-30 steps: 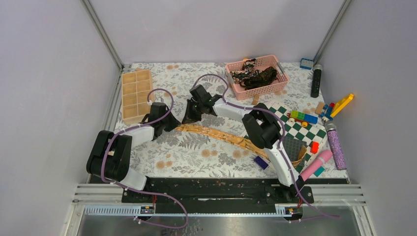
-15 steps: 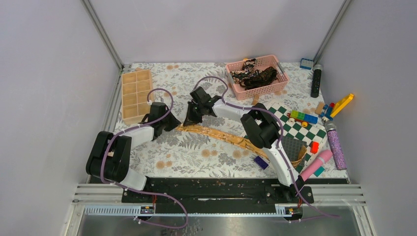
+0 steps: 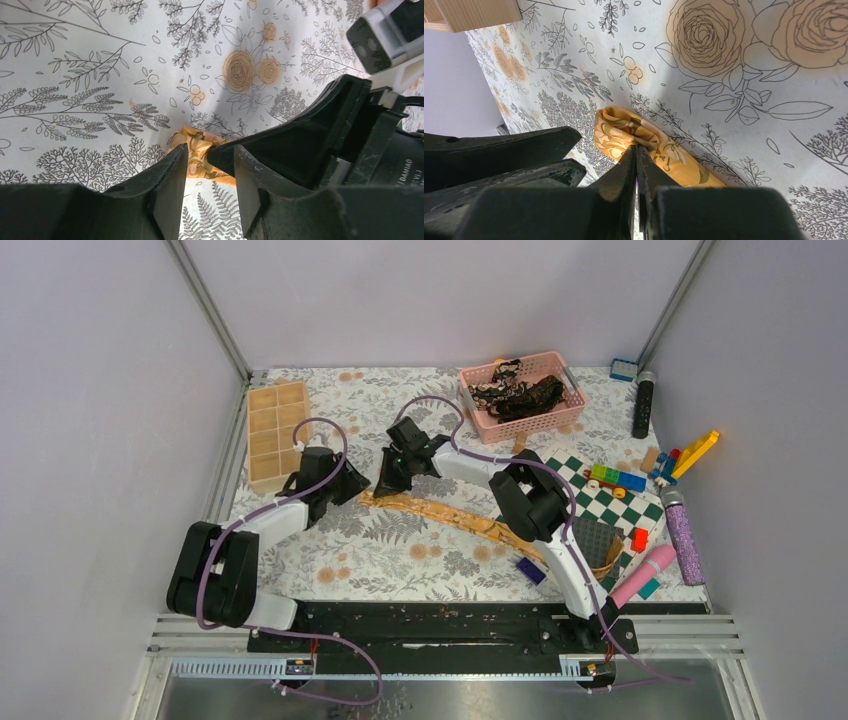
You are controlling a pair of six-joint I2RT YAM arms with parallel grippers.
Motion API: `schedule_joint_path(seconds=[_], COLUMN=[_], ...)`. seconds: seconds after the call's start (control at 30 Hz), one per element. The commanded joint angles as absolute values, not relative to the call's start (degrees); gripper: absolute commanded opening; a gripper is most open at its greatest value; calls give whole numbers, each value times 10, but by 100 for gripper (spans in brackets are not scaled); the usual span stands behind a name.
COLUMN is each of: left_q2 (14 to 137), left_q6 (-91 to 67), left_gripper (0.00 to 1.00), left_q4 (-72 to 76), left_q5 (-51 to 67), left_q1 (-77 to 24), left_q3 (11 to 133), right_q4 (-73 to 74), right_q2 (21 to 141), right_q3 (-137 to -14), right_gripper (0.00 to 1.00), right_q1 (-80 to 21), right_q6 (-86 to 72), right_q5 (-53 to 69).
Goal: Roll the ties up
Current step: Roll the tie at the center of the board.
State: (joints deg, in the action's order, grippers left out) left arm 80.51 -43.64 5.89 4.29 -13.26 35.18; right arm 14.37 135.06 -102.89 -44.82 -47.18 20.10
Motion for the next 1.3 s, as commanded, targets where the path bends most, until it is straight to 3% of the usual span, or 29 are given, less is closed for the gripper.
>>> schedule_joint_path(seconds=[0.0, 0.53, 0.87, 1.27], left_q2=[799, 824, 837, 829], left_q6=[-447, -448, -451, -421], left_gripper=[40, 45, 32, 7], left_q4=[68, 69, 109, 119], left_q5=[28, 16, 44, 59], left_q1=[-132, -130, -130, -130], left_q3=[340, 328, 315, 321], right_q4=[152, 160, 160, 160], right_q2=[1344, 1340, 1341, 1337], right_q3=[-1027, -1027, -1028, -1031], right_gripper=[4, 4, 4, 5], right_q1=[-443, -444, -444, -443], right_q6=[-466, -469, -471, -469], right_q5=[185, 181, 190, 197])
